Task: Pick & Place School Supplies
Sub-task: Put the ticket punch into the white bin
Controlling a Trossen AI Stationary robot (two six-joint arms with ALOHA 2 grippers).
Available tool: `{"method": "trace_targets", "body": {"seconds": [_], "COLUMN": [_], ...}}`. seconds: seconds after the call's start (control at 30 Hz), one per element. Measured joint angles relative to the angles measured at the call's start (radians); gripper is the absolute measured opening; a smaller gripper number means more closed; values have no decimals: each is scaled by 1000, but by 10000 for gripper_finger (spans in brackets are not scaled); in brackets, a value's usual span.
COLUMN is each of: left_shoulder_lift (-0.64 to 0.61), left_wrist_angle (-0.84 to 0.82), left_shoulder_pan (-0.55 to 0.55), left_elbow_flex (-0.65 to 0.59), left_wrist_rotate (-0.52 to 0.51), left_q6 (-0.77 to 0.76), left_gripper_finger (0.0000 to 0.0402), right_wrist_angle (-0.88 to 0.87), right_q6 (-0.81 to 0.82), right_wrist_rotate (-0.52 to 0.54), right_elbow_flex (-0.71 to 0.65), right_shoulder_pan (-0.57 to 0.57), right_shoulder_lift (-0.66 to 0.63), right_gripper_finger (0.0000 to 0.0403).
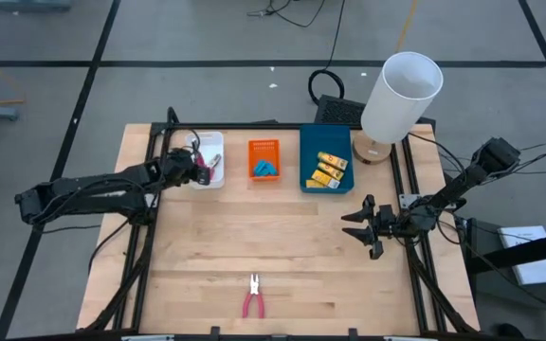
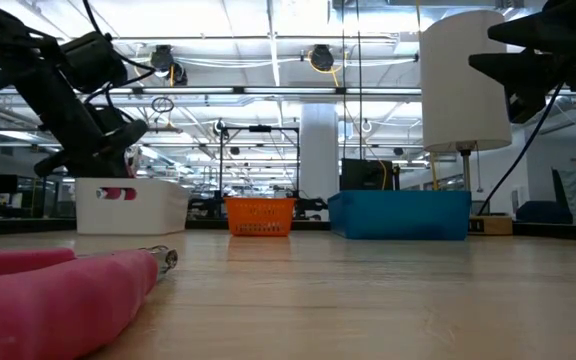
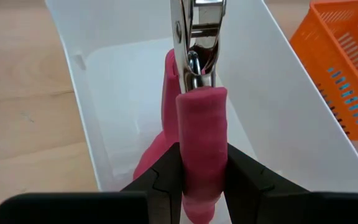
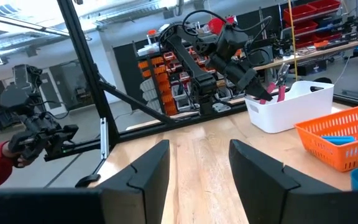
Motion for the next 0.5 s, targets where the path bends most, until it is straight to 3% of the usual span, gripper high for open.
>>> {"method": "trace_targets", "body": {"seconds": [0.5], "left_shoulder_lift": [5], "left_wrist_angle": [11], "left_shoulder_pan": [0], "left_elbow_flex": [0], "left_wrist_rotate": [8], "left_q6": [0], "left_gripper_finger": [95], "right_wrist_angle": [-3], "right_q6": [9], "right_wrist_rotate": [0], "right_elbow_flex": [0], "right_shoulder_pan": [0], "right_shoulder_lift": [0], "right_gripper_finger": [157]}}
